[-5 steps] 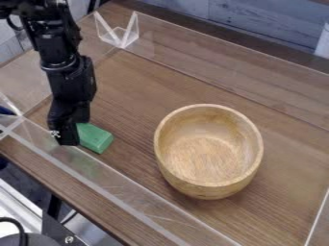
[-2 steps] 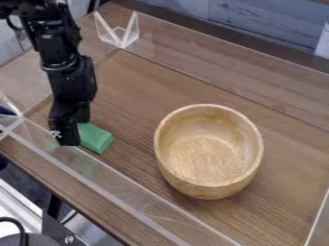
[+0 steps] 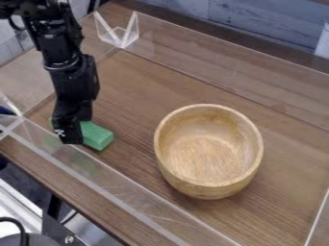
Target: Put the green block in the brown bowl
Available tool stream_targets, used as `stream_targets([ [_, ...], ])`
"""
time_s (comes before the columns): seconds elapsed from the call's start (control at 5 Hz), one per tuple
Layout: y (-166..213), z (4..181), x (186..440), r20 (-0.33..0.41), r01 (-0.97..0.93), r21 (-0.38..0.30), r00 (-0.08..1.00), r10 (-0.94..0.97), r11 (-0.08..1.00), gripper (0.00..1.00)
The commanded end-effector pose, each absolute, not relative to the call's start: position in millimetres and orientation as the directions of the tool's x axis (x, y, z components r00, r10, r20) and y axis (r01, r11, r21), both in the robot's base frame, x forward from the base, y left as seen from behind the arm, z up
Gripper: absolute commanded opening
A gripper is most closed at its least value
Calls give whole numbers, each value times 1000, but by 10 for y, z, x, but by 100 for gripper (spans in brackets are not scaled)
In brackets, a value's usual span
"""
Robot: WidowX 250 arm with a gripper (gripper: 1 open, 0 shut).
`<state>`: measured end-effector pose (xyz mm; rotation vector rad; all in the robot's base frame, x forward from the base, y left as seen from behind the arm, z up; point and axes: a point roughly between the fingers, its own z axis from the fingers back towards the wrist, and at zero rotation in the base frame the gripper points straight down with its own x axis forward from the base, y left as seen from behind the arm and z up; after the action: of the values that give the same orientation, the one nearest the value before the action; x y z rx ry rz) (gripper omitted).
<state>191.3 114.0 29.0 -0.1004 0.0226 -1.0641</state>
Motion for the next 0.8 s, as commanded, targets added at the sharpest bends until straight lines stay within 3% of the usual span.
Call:
stream_targets([
  [0.0,1103,191,1896,42,874,-123,478,-878,470,100],
  [0.2,1096,188,1918,42,872,-123,481,-876,473,0],
  [0.6,1047,300,1964,48,863,-110,501,-864,494,0],
])
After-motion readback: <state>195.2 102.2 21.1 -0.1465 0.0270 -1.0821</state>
